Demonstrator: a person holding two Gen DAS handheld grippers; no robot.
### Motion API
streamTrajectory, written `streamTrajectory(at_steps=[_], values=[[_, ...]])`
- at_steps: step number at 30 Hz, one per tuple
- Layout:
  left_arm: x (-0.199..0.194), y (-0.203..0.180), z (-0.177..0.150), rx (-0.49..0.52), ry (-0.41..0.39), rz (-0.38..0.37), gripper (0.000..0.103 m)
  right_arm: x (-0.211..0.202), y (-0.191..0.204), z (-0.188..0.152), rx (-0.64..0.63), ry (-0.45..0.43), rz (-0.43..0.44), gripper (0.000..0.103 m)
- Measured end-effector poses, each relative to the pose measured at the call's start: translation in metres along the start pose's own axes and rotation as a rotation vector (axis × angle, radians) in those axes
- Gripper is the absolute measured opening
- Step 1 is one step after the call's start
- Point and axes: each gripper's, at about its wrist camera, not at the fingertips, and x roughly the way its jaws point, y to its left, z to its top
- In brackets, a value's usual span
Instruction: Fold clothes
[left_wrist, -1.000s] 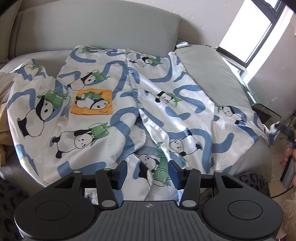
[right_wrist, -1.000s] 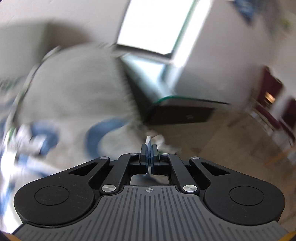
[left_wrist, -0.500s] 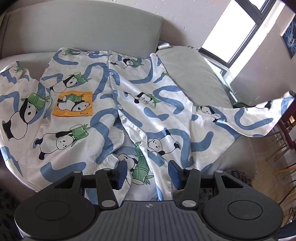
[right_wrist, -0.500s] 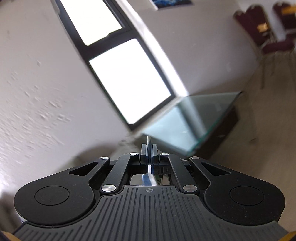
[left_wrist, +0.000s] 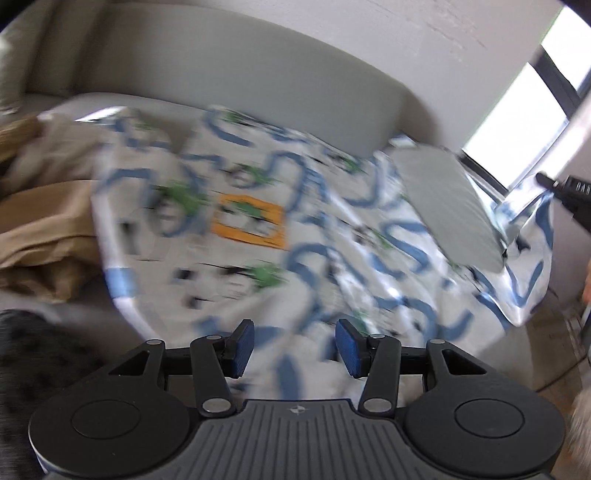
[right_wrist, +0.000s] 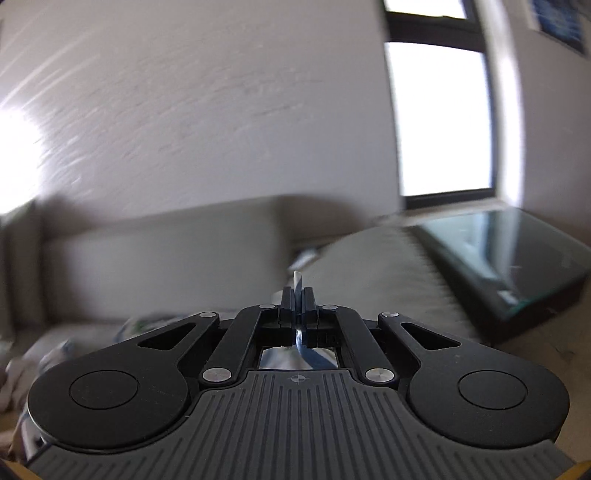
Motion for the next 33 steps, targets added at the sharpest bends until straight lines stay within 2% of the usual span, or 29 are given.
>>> streamTrajectory(at_steps=[3, 7, 9, 10, 11, 12, 14, 17, 23, 25, 26, 28, 30, 33], values=[[-0.021, 0.032, 0.005, -0.065, -0.052, 0.062, 0.047, 0.019, 0.076, -0.037, -0.036, 0.057, 0.172, 0.002], [-0.035, 0.06, 0.009, -0.125, -0.096, 0.123, 0.047, 0.045, 0.173, -0.094, -0.06, 0.219, 0.403, 0.002], [-0.037, 0.067, 0.008, -0.137, -0.097, 0.121, 0.047, 0.06, 0.207, -0.121, -0.066, 0.342, 0.495, 0.008], [-0.037, 0.069, 0.006, -0.142, -0.095, 0.111, 0.047, 0.067, 0.21, -0.131, -0.041, 0.413, 0.529, 0.018], [-0.035, 0.07, 0.005, -0.142, -0.091, 0.101, 0.047, 0.072, 0.209, -0.138, 0.004, 0.469, 0.546, 0.026], [-0.032, 0.07, 0.003, -0.141, -0.087, 0.09, 0.047, 0.074, 0.203, -0.141, 0.056, 0.497, 0.55, 0.03], [-0.023, 0.069, 0.001, -0.139, -0.072, 0.071, 0.047, 0.072, 0.179, -0.142, 0.14, 0.5, 0.533, 0.04], [-0.007, 0.065, 0.003, -0.136, -0.053, 0.051, 0.046, 0.063, 0.143, -0.143, 0.216, 0.494, 0.489, 0.044], [0.02, 0.051, 0.015, -0.124, -0.067, 0.027, 0.039, 0.045, 0.088, -0.166, 0.326, 0.519, 0.429, 0.047], [0.033, 0.053, 0.019, -0.167, -0.049, 0.025, 0.03, 0.039, 0.069, -0.173, 0.363, 0.527, 0.409, 0.047], [0.041, 0.056, 0.021, -0.207, -0.028, 0.02, 0.02, 0.036, 0.06, -0.177, 0.381, 0.531, 0.399, 0.047], [0.056, 0.065, 0.023, -0.294, 0.016, -0.015, 0.02, 0.03, 0.041, -0.185, 0.418, 0.539, 0.378, 0.047], [0.068, 0.07, 0.024, -0.343, 0.057, -0.02, 0.02, 0.024, 0.023, -0.192, 0.454, 0.547, 0.358, 0.047], [0.076, 0.074, 0.02, -0.378, 0.117, 0.03, 0.023, 0.02, 0.008, -0.198, 0.481, 0.547, 0.352, 0.047]])
